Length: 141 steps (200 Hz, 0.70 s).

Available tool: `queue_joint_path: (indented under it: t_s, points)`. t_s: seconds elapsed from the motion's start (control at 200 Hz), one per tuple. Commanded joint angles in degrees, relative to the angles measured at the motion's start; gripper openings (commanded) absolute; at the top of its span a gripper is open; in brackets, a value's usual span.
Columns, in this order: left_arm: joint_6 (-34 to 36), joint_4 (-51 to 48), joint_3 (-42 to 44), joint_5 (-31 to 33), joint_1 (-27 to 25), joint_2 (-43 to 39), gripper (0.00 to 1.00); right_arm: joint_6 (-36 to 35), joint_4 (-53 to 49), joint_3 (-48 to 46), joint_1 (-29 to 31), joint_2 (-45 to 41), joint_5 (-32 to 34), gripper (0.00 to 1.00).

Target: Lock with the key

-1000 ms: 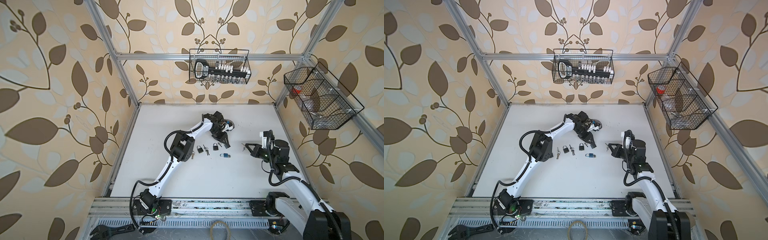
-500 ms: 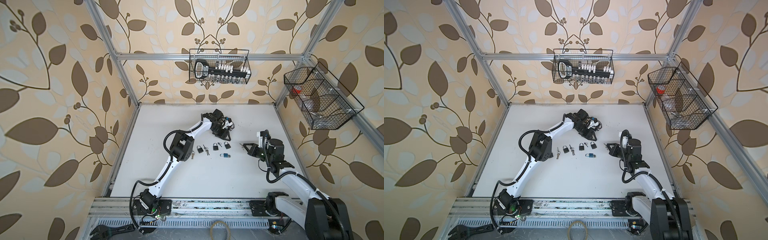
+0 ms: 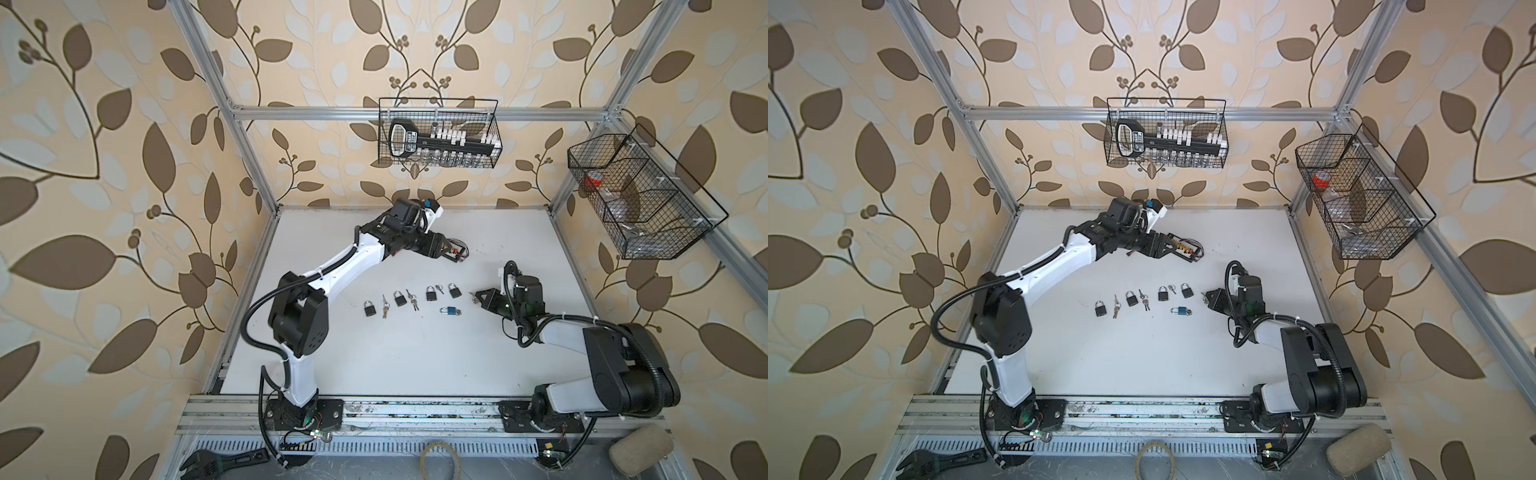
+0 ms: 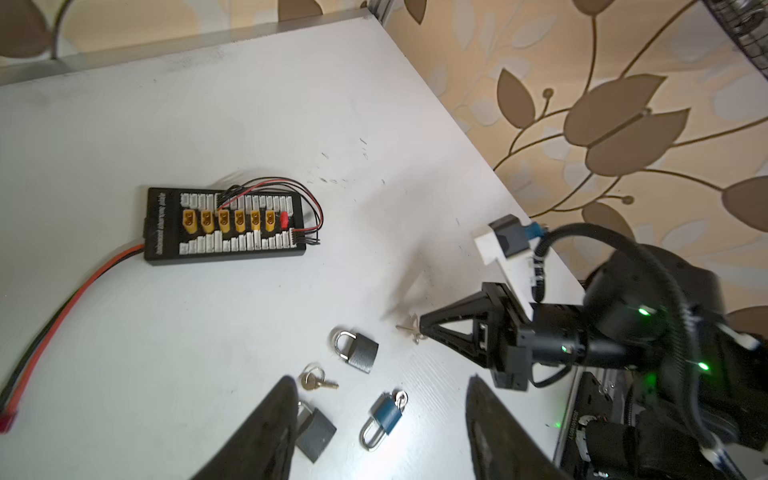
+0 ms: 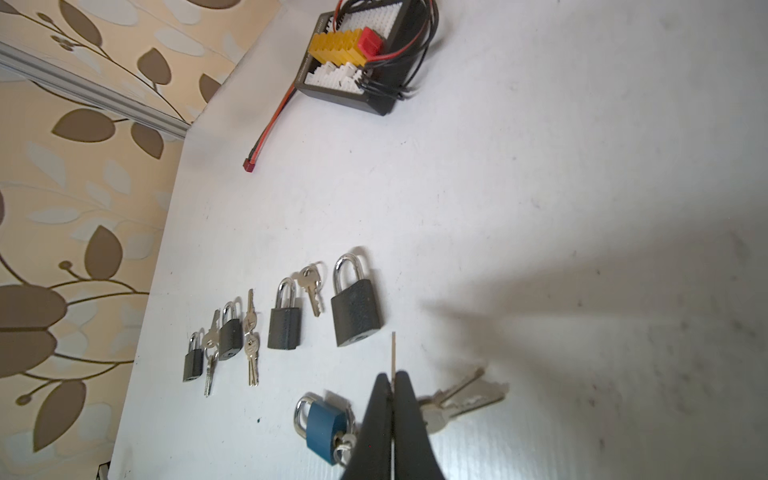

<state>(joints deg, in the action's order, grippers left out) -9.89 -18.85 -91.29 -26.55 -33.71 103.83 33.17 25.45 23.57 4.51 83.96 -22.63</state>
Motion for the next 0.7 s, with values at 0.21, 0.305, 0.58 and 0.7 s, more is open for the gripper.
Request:
queue_joint_path:
  t_s: [0.21, 0.305, 0.58, 0.7]
  points:
    - [-5.76, 7.82, 20.44, 7.54, -3.00, -14.53, 0.64, 0.20, 4.62, 7.98, 0.42, 9.68, -0.16, 0.07]
    - [-6.56, 7.24, 24.40, 8.19, -3.02, -18.57, 0.64, -0.27, 4.13, 8.52, 0.54, 10.15, -0.56, 0.22]
    - [-10.85, 8.86, 38.94, 8.27, -2.98, -31.12, 0.65, -8.95, -10.46, 5.58, 5.89, -3.46, 3.44, 0.34]
    - [-14.98, 12.22, 46.08, 7.74, -2.94, -35.46, 0.65, -11.87, -16.98, 4.90, 10.65, -7.31, 3.08, 0.39]
